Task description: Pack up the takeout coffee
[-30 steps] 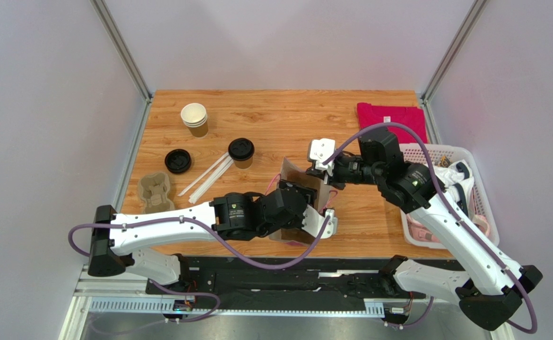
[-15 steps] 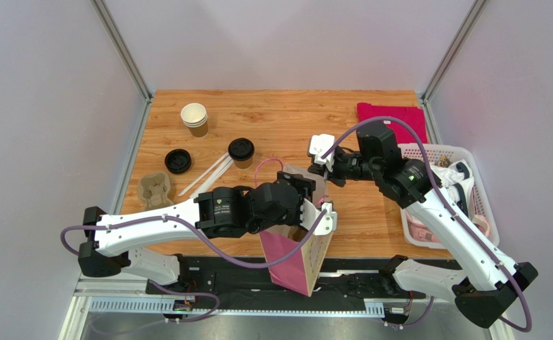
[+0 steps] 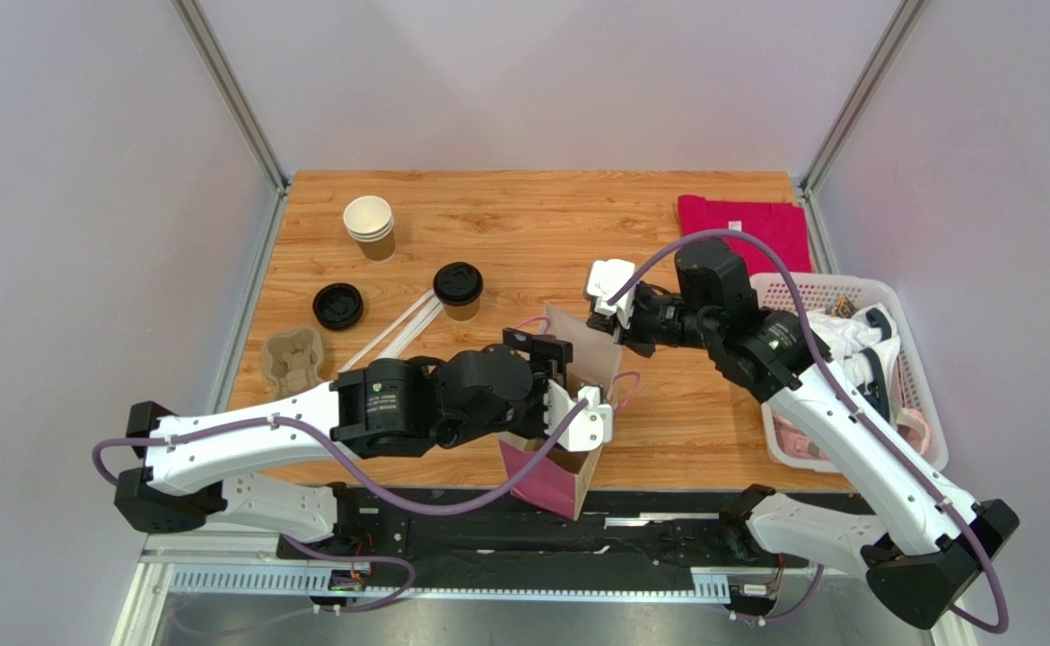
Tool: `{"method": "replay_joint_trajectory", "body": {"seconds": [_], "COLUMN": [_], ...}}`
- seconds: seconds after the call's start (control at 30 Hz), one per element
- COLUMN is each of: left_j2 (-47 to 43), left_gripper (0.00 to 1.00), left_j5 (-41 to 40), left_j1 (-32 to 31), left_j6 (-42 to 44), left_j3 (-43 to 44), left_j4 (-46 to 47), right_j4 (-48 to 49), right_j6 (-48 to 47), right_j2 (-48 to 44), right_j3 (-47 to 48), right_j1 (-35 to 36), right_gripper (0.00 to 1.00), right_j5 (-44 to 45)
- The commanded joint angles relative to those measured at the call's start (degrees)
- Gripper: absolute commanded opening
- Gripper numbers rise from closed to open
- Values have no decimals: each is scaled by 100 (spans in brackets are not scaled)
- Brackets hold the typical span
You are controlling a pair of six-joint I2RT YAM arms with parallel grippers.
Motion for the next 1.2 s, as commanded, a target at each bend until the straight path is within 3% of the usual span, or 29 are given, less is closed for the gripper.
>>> {"method": "replay_joint_trajectory", "body": {"seconds": [0.0, 0.33, 0.57, 0.6, 0.67, 0.7, 0.73, 0.8, 0.93, 1.03, 1.17], "left_j2": [-284, -856, -768, -786, -865, -909, -953, -1084, -1330, -1445, -1682], "left_gripper": [80, 80, 85, 86, 86, 87, 87, 92, 93, 94, 95], "left_j5": [113, 490, 833, 877, 1200, 1307, 1387, 1624, 2151, 3150, 3979], "left_j1": [-19, 121, 480, 604, 1128, 1306, 1447, 1738, 2579, 3195, 3321], "left_j6": [-39, -741, -1741, -1883, -2277, -2358, -2385, -2412, -2920, -3352, -3458], "left_j3": [-482, 122, 1335, 1389, 1407, 1355, 1258, 942, 573, 388, -16], "left_j4": [384, 938, 307, 158, -1, -80, -98, -81, -98, -256, -388], "right_j4": [541, 813, 743, 691, 410, 296, 60, -205, -898, -1504, -2349], "right_j6": [145, 162, 259, 302, 408, 434, 461, 426, 382, 382, 224], "right_j2": [-202, -324, -281, -255, -167, -62, 9, 193, 666, 1246, 1942], "right_j3": [2, -288, -218, -113, 71, 281, 405, 616, 1379, 2099, 2856], "right_j1": [-21, -21, -48, -56, -65, -65, -65, -91, -100, -135, -144], "right_gripper": [0, 0, 0, 3, 20, 29, 47, 62, 68, 68, 69], "right_j5": [148, 280, 280, 297, 350, 376, 402, 350, 437, 569, 359]}}
